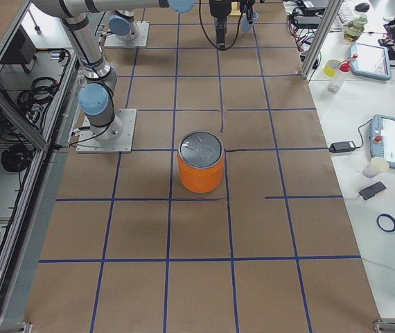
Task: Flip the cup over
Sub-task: 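Lower the upright cup onto the table and open the left gripper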
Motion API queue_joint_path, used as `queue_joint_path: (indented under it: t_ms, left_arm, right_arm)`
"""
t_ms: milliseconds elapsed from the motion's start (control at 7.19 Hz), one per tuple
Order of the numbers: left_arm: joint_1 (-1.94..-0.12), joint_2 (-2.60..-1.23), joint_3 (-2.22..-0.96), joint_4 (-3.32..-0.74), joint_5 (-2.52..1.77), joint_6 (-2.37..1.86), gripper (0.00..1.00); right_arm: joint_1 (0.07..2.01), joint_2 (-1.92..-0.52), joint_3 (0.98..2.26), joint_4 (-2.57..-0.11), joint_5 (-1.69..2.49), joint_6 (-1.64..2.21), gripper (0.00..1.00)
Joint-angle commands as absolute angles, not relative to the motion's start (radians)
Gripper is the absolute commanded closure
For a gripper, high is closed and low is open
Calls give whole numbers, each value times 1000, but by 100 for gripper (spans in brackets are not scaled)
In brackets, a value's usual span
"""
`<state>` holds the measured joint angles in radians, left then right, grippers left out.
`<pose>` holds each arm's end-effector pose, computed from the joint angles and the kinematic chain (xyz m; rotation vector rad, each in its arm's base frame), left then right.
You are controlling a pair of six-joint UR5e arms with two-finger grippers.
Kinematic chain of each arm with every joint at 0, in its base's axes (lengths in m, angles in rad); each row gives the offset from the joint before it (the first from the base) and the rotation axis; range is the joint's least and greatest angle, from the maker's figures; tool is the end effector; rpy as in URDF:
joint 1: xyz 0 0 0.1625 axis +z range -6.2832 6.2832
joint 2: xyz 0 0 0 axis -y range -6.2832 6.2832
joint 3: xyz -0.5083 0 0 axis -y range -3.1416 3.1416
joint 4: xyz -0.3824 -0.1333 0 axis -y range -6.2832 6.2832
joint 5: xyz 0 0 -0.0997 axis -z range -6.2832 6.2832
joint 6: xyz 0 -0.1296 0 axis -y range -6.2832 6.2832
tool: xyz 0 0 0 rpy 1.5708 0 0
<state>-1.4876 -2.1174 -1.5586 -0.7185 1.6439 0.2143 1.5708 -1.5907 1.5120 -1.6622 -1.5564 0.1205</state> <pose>-0.0629 -0.7362 0.3104 0.1783 2.9831 -0.4576 0.1352 -0.4913 0.5899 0.1851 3.1004 -0.2630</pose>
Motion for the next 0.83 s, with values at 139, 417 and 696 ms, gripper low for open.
queue_joint_path:
  t_ms: [139,417,696]
  left_arm:
    - [-1488,-2120,-1608,-672,1644,184,100]
    - [-1488,-2125,-1608,-673,1614,178,22]
    - [-1488,-2105,-1595,-683,1549,170,3]
  right_arm:
    - [1571,-1591,1512,-1661,-1557,121,0]
    - [1571,-1591,1513,-1661,-1557,121,0]
    - [1571,-1591,1513,-1663,-1557,121,0]
